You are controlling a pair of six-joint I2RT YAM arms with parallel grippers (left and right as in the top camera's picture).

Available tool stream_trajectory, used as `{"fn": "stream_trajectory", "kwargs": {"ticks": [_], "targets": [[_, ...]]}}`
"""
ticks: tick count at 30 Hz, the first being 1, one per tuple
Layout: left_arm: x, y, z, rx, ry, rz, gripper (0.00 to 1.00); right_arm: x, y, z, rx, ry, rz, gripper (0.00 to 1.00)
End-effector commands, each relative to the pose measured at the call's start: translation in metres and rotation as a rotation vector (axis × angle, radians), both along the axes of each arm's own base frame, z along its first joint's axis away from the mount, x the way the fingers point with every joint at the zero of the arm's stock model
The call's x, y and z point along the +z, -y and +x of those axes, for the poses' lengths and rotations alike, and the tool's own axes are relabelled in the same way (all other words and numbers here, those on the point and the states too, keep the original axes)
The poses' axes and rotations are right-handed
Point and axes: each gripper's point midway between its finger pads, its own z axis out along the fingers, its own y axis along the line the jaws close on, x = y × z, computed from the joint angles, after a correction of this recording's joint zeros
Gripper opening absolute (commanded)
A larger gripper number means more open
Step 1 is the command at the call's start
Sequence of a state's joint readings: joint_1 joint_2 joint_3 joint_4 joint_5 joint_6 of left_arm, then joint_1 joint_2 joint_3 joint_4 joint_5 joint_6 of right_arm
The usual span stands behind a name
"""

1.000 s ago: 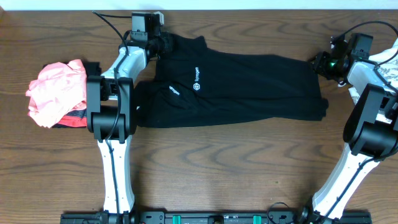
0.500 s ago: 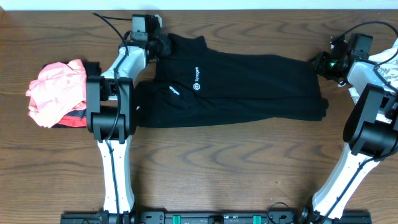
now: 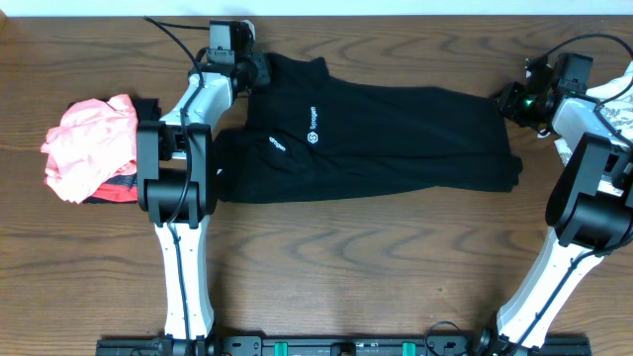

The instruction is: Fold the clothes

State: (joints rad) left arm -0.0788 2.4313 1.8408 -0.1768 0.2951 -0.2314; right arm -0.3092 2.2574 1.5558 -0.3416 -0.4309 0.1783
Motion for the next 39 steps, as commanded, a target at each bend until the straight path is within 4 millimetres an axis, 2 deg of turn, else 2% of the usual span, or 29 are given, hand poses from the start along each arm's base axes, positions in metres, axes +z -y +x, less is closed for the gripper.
{"fn": "stream_trajectory", "kwargs": {"ticks": [1,7,14,20,24,26,28,29,31,34,39], "targets": [[0.011,0.000,0.004,-0.003,0.025,0.010,0.40,-0.026,-0.007,-0.008,-0.001,-0.064,0.017,0.32],[0.007,0.006,-0.001,-0.015,0.002,0.012,0.40,-0.026,-0.007,-0.008,-0.001,-0.064,0.017,0.32],[-0.007,0.020,-0.015,-0.070,-0.047,0.038,0.40,-0.026,-0.007,-0.008,-0.001,-0.064,0.017,0.32],[-0.005,0.026,-0.013,-0.078,-0.032,0.037,0.40,-0.026,-0.007,-0.008,-0.001,-0.066,0.017,0.31],[-0.005,0.024,-0.012,-0.076,-0.030,0.037,0.27,-0.026,-0.007,-0.008,-0.001,-0.066,0.017,0.31],[-0.004,0.024,-0.011,-0.075,-0.027,0.037,0.15,-0.026,-0.007,-0.008,-0.001,-0.066,0.017,0.31],[-0.003,0.024,-0.010,-0.074,-0.020,0.036,0.10,-0.026,-0.007,-0.008,-0.001,-0.065,0.017,0.31],[-0.002,0.023,-0.009,-0.073,-0.017,0.036,0.08,-0.026,-0.007,-0.008,-0.001,-0.066,0.017,0.29],[0.000,0.020,-0.008,-0.067,-0.013,0.035,0.08,-0.026,-0.007,-0.009,0.001,-0.066,0.019,0.01],[0.005,0.016,-0.007,-0.060,-0.009,0.034,0.08,-0.023,-0.013,-0.008,0.019,-0.058,0.054,0.01],[0.031,0.011,-0.004,-0.057,0.032,0.019,0.08,-0.020,-0.018,-0.008,0.034,-0.044,0.088,0.01]]}}
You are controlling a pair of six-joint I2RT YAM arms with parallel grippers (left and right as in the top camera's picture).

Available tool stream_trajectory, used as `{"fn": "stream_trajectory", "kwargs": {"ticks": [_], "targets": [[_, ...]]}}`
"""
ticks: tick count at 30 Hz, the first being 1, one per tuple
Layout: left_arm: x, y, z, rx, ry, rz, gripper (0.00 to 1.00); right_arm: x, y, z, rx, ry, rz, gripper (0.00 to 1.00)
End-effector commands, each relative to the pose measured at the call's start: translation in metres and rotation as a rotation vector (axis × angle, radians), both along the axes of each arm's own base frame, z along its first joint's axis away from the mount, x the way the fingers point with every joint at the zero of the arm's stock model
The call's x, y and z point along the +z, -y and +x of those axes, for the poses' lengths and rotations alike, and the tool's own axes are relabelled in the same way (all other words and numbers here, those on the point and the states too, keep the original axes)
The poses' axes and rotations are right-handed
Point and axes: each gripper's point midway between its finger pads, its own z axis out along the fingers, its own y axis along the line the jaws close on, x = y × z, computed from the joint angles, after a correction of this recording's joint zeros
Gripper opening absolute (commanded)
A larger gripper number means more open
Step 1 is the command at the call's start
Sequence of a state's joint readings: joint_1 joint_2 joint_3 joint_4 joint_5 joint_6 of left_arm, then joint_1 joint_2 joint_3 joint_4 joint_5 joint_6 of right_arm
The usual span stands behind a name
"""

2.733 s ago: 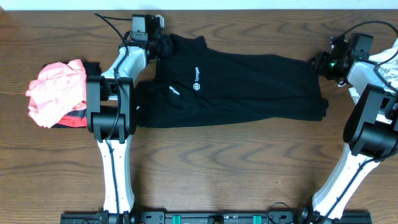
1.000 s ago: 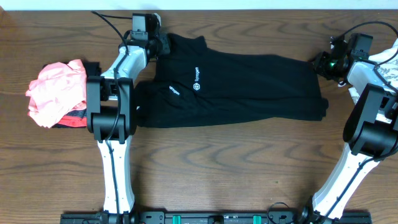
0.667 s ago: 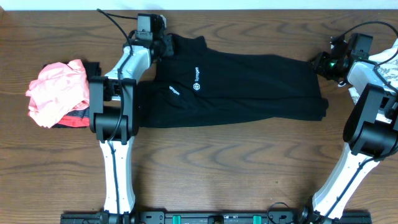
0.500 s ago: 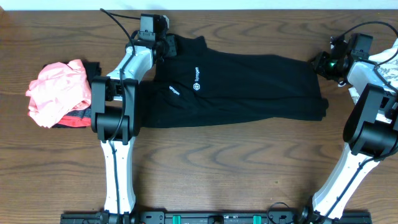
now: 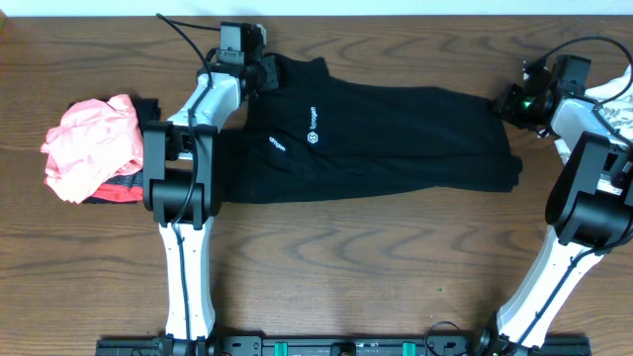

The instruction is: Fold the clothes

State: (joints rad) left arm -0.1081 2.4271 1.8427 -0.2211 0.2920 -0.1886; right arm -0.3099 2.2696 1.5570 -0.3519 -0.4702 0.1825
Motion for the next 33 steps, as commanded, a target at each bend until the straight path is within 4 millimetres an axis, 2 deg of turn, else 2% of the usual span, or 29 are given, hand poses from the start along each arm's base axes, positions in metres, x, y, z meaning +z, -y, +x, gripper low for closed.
{"fn": "stream_trajectory", "kwargs": {"ticks": [1,5,8,16,22,27,33], "targets": [[0.040,-0.007,0.007,0.004,0.065,-0.015,0.08,-0.016,-0.010,-0.005,0.008,-0.037,0.052,0.01],[0.064,-0.003,0.005,-0.018,0.093,-0.045,0.08,-0.014,-0.001,-0.004,-0.048,-0.039,0.077,0.01],[0.071,-0.001,0.002,-0.027,0.089,-0.056,0.07,-0.010,0.005,-0.001,-0.071,-0.020,0.105,0.01],[0.075,-0.002,-0.008,-0.027,0.050,-0.054,0.07,0.003,0.011,0.000,-0.057,0.031,0.200,0.01],[0.073,0.005,-0.016,-0.055,0.019,-0.086,0.06,0.015,0.009,-0.001,-0.028,0.068,0.293,0.01],[0.073,-0.004,-0.024,-0.039,-0.021,-0.084,0.06,0.035,0.005,-0.004,0.029,0.130,0.424,0.01],[0.084,-0.020,-0.037,-0.012,-0.063,-0.082,0.06,0.053,0.005,-0.011,0.060,0.161,0.556,0.01]]}}
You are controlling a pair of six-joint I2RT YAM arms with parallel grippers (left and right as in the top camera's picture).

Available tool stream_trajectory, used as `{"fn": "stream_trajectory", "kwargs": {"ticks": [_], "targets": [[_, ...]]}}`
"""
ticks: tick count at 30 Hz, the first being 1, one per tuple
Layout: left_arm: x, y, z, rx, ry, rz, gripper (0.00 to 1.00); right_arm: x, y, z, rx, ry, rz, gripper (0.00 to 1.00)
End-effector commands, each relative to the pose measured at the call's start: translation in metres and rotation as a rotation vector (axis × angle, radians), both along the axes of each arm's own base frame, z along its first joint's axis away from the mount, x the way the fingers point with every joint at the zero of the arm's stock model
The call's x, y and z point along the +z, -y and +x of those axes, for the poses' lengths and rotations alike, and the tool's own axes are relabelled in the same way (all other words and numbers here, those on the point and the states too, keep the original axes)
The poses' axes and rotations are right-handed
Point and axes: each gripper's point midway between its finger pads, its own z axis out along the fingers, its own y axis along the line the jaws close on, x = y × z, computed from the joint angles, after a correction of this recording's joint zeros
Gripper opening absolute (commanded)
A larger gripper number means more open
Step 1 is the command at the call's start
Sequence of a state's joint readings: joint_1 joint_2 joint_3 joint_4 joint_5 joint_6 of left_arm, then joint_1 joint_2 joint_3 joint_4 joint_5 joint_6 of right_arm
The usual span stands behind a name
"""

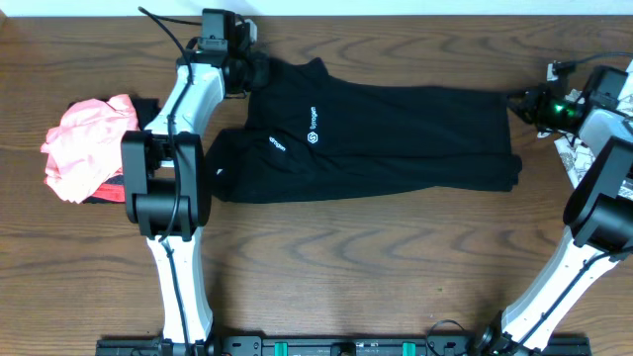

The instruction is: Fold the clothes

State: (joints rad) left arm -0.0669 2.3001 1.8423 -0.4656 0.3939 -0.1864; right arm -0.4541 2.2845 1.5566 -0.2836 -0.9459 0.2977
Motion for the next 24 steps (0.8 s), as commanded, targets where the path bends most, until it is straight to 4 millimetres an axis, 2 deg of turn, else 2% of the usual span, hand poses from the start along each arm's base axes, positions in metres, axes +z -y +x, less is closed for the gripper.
{"fn": "stream_trajectory", "kwargs": {"ticks": [1,6,11,19,24], "targets": [[0.045,-0.011,-0.001,0.014,0.056,-0.011,0.06,0.011,-0.007,-0.007,0.048,0.029,0.139,0.01],[0.070,-0.021,-0.010,0.031,0.062,-0.010,0.06,0.024,-0.012,-0.012,0.088,0.061,0.212,0.01],[0.092,-0.018,-0.018,0.021,0.076,-0.026,0.06,0.026,-0.016,-0.021,0.099,0.027,0.276,0.01],[0.083,-0.016,-0.035,0.002,0.000,-0.028,0.06,0.048,-0.025,-0.035,0.155,0.040,0.439,0.01],[0.082,-0.019,-0.033,0.005,0.011,-0.015,0.06,0.046,-0.019,-0.036,0.135,0.026,0.439,0.01]]}}
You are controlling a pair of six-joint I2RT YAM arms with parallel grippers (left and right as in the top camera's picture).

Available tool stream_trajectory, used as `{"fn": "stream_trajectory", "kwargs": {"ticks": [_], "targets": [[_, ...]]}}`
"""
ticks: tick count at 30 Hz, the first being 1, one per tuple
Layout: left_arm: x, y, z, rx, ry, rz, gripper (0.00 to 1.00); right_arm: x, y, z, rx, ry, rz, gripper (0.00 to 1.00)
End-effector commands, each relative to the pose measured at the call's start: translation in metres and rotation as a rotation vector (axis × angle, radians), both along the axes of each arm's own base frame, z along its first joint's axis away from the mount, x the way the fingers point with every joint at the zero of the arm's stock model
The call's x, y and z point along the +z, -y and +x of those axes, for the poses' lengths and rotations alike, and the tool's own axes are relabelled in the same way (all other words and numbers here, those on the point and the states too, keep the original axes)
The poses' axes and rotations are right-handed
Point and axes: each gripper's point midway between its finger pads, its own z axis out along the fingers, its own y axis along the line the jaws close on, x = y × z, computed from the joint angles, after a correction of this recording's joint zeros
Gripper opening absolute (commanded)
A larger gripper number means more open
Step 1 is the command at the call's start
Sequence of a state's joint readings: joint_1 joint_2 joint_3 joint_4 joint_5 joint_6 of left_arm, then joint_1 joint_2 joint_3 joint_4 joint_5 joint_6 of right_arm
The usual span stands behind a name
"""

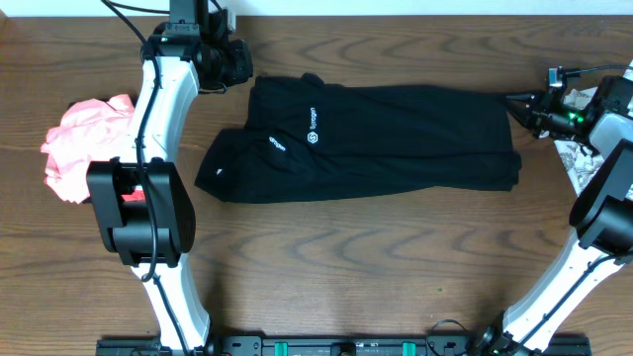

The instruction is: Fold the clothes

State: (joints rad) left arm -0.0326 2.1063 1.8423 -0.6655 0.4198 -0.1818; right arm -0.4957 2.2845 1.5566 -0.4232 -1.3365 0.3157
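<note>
A black long-sleeved top (396, 138) with white logos lies spread flat across the middle of the table, its collar end to the left and one sleeve folded down at the lower left (223, 173). My left gripper (235, 65) hovers just off the top's upper left corner, apart from the cloth, with its jaws looking open and empty. At the upper right corner of the top is my right gripper (522, 109), its fingers spread and one tip close to the hem.
A crumpled pink garment (84, 143) lies at the far left on something dark and red, beside the left arm. A pale patterned cloth (579, 153) shows at the right edge under the right arm. The wall runs along the table's far side.
My left gripper has let go of the collar and moved up and to the left, and the collar now lies flat. The right gripper has drawn back a little to the right.
At first both grippers sat on the top, the left on the collar and the right at the right-hand hem. They stayed there through the following moments, with the right shifting outward. Now both stand off the cloth and the top lies flat.
</note>
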Motion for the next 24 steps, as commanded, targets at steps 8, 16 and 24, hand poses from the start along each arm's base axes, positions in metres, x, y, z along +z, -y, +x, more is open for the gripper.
{"fn": "stream_trajectory", "kwargs": {"ticks": [8,16,24], "targets": [[-0.029,-0.022,0.007,0.043,-0.031,0.091,0.33,0.001,0.007,-0.004,-0.004,-0.003,0.052,0.01],[-0.056,-0.023,0.026,0.048,-0.006,0.089,0.50,0.000,0.007,-0.004,-0.004,-0.004,0.052,0.01],[-0.072,-0.013,0.034,0.016,0.004,0.036,0.51,-0.005,0.008,-0.003,-0.016,-0.027,0.032,0.01]]}}
